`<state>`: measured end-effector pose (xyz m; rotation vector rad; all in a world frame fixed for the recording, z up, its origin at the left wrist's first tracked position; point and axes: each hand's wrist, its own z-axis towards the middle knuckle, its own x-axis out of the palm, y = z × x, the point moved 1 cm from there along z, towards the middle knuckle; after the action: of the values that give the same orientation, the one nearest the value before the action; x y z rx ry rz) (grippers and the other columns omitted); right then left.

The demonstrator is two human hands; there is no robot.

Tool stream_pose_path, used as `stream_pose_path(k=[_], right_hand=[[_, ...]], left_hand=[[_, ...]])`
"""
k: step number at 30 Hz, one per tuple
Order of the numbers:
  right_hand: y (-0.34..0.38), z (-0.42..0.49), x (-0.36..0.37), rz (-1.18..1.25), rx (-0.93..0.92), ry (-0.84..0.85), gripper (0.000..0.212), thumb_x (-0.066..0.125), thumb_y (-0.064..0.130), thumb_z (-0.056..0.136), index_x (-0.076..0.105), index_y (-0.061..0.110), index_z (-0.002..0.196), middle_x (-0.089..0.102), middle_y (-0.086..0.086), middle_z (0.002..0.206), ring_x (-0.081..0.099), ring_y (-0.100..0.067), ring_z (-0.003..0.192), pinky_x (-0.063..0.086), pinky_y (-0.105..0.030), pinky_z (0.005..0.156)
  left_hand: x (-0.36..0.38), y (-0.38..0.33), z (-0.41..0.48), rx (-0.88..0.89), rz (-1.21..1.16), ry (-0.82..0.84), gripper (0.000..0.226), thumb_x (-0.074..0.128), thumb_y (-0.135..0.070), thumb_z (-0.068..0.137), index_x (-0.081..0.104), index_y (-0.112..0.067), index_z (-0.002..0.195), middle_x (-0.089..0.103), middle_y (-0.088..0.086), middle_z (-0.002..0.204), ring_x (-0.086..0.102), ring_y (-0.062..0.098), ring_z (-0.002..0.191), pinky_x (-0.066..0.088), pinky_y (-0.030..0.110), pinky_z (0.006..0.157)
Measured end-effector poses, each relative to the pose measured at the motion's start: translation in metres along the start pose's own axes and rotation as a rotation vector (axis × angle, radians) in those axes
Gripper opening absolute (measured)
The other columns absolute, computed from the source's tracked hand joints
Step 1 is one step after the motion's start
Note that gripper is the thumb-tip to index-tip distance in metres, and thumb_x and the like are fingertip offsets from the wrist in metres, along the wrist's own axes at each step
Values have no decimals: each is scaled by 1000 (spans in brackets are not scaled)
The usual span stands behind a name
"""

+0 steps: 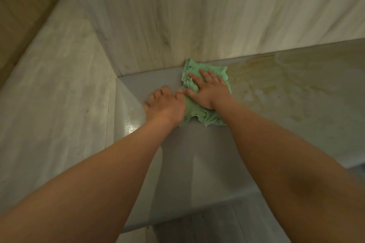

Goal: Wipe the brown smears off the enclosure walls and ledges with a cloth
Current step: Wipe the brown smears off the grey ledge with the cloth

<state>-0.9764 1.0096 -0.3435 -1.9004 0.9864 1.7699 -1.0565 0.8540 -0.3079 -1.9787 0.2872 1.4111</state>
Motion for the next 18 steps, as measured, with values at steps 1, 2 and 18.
stream_pose_path(k=[1,2,18], right_hand=[[-14,7,-4,-12,44,4,89,19,90,86,8,47,163,0,3,174,-1,-22,160,-2,-46,128],[-26,13,-8,-25,86,7,89,18,90,86,7,46,163,-1,3,174,-1,-22,160,-2,-47,128],[-100,54,-28,-49,132,-73,87,17,87,87,23,43,161,14,-2,172,10,-24,159,5,-48,128]], left_hand=[[4,-9,5,1,-7,11,54,26,-46,106,43,-12,144,42,15,154,34,32,144,25,49,119],[8,-14,8,9,-13,17,53,25,-43,106,43,-12,145,40,14,156,32,31,146,24,50,119],[71,-10,17,79,193,-204,66,13,-58,104,12,-33,165,13,0,172,3,28,159,0,60,125]])
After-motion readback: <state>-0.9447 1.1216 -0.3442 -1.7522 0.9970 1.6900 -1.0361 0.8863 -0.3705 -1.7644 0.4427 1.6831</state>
